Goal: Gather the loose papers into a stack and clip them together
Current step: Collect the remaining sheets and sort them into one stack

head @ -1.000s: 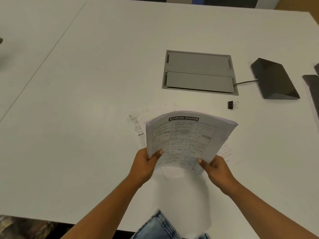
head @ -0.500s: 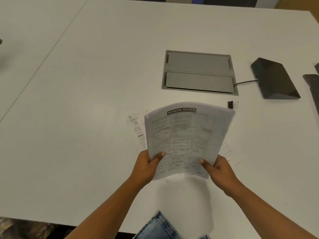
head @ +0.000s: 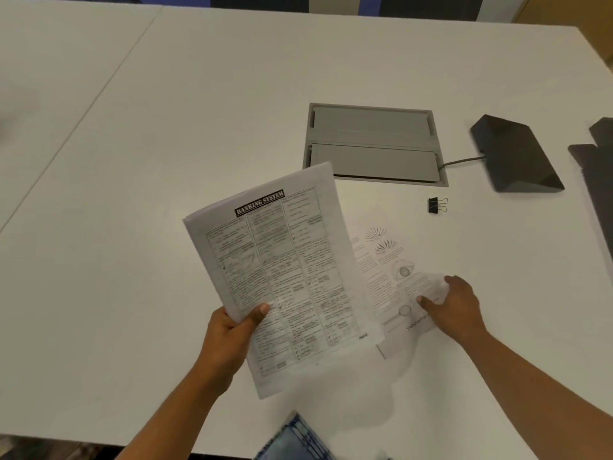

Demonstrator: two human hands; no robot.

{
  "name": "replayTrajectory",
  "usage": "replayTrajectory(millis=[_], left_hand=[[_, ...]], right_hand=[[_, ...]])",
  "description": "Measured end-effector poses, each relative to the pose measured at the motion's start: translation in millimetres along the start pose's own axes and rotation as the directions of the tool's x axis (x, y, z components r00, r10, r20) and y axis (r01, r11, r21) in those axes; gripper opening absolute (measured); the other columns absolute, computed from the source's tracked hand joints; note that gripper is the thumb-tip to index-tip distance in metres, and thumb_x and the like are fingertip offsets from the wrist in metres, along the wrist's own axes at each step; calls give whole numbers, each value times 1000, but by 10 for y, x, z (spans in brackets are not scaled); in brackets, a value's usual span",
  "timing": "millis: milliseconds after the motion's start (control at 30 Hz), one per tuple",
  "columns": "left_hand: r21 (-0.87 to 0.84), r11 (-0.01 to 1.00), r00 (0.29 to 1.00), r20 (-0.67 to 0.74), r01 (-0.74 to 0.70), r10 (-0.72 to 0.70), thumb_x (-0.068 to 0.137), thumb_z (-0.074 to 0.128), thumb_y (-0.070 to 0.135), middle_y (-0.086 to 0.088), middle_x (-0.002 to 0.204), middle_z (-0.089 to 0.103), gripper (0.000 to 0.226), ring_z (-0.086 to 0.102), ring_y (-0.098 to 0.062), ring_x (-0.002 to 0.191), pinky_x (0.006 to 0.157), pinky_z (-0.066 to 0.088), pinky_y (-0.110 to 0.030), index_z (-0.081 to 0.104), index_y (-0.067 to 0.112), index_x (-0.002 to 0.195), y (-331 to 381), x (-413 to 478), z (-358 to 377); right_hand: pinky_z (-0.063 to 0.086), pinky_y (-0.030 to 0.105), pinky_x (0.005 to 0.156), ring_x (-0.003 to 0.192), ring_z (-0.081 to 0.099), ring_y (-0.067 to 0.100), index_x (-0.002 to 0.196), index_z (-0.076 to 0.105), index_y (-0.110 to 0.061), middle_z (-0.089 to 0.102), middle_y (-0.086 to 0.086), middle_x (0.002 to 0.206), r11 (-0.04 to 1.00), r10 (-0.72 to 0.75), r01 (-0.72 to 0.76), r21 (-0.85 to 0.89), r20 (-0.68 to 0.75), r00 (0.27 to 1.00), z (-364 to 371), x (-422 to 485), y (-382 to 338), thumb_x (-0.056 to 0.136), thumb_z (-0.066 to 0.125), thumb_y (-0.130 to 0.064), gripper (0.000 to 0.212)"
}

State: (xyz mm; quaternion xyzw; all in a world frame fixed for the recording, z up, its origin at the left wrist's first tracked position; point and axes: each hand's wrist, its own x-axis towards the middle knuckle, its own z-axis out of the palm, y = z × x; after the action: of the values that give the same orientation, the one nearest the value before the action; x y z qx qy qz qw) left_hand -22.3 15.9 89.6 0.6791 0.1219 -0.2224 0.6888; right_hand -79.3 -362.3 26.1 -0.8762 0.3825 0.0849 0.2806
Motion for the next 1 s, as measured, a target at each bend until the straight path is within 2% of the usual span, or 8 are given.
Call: replayTrajectory(millis=[100, 200, 367, 467, 533, 767, 867, 1000], left_hand=[[11, 1000, 1000, -11, 5, -5, 90, 66, 14, 3, 107, 78, 28, 75, -19, 97, 79, 63, -38, 68, 17, 117, -36, -40, -63], [-1, 1000, 999, -40, 9, -9, 89, 67, 14, 3, 106, 78, 27, 75, -19, 96, 78, 63, -38, 68, 19, 116, -67, -60, -120], [-2, 1000, 995, -93, 31, -31, 88, 68, 16, 4, 106, 78, 26, 75, -20, 95, 80, 61, -43, 69, 22, 113, -93, -77, -196], [0, 1000, 994, -100, 31, -31, 89, 68, 15, 4, 105, 78, 24, 75, -20, 94, 77, 62, -39, 69, 20, 112, -89, -79, -226], [5, 1000, 994, -109, 30, -29, 89, 67, 15, 4, 105, 78, 25, 75, -20, 94, 77, 62, -40, 68, 20, 113, -80, -80, -256], [21, 999, 991, -134, 28, -25, 89, 67, 16, 7, 101, 79, 21, 76, -16, 90, 69, 63, -31, 69, 22, 108, -84, -93, -389], [17, 999, 989, -146, 30, -27, 89, 67, 17, 7, 101, 79, 21, 76, -16, 89, 68, 63, -30, 69, 21, 109, -98, -100, -414], [4, 999, 988, -150, 33, -32, 89, 67, 17, 5, 102, 79, 22, 76, -18, 91, 73, 62, -35, 70, 20, 110, -95, -93, -408]], right_hand=[[42, 44, 99, 125, 47, 38, 135, 41, -2, 49, 21, 134, 974, 69, -47, -222, 94, 993, 8, 82, 83, 63, 80, -54, 97], [47, 44, 92, 120, 51, 38, 132, 40, -4, 49, 19, 128, 946, 98, -51, -321, 132, 987, 51, 11, 65, 56, 84, -53, 100], [49, 37, 76, 101, 63, 37, 116, 45, -3, 61, 13, 103, 988, 152, -151, -22, 153, 976, 148, -83, 99, 62, 88, -26, 73], [56, 40, 73, 83, 69, 32, 88, 62, -12, 71, 9, 90, 994, 94, -99, 52, 102, 990, 197, -123, 135, 69, 82, -24, 30], [57, 41, 70, 74, 69, 31, 77, 66, -12, 73, 10, 82, 978, 107, -119, 169, 79, 991, 203, -166, 117, 74, 79, -21, 17], [48, 22, 50, 67, 70, 25, 103, 69, -13, 73, 6, 90, 850, 28, -99, 517, 143, 989, 184, -308, -111, 82, 75, -18, 22], [50, 19, 51, 72, 70, 24, 102, 70, -9, 74, 7, 91, 888, -2, -57, 456, 127, 992, 288, -310, -259, 80, 76, -18, 25], [54, 31, 71, 83, 67, 28, 103, 70, -5, 73, 12, 97, 994, 24, -32, 108, 75, 997, 464, -236, -398, 75, 77, -30, 38]])
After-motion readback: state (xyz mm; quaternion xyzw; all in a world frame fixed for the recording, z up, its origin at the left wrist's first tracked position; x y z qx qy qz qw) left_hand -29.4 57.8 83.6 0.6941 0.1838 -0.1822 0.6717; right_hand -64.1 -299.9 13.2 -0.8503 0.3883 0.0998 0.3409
